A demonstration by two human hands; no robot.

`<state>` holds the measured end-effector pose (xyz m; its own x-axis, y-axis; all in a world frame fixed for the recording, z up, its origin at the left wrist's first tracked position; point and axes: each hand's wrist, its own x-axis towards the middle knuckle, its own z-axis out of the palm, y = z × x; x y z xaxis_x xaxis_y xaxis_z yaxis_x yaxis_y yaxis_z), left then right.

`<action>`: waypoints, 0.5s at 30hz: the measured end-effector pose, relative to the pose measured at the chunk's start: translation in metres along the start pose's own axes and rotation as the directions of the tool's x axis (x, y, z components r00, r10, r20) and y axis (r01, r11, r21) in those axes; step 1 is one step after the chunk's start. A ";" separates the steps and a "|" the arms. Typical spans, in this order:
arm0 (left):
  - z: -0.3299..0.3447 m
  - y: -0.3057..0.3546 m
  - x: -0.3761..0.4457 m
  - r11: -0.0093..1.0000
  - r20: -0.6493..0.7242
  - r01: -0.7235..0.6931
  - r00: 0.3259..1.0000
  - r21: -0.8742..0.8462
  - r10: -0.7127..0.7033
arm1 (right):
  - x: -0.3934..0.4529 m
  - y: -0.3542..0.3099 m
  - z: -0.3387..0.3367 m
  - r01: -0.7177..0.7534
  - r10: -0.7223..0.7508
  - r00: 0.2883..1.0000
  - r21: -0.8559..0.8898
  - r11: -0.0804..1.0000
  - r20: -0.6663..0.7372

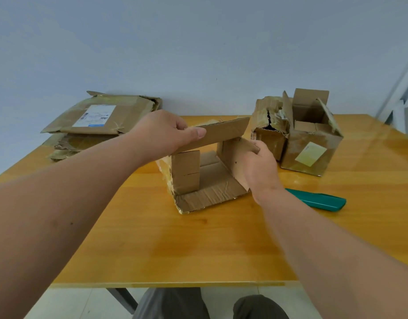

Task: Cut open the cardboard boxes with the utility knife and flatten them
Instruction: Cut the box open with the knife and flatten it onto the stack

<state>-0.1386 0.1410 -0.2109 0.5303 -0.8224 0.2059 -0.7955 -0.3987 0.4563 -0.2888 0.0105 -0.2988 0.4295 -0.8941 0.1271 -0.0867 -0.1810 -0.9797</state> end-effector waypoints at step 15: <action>0.025 -0.033 -0.007 0.981 -0.332 0.156 0.937 0.119 -0.109 | -0.001 -0.016 0.010 -0.297 0.263 0.954 0.334 0.895 0.143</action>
<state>-0.1234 0.1501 -0.2494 0.6811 -0.5923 0.4305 -0.7319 -0.5678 0.3767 -0.2789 0.0179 -0.2846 0.5159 -0.8419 -0.1584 0.0950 0.2400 -0.9661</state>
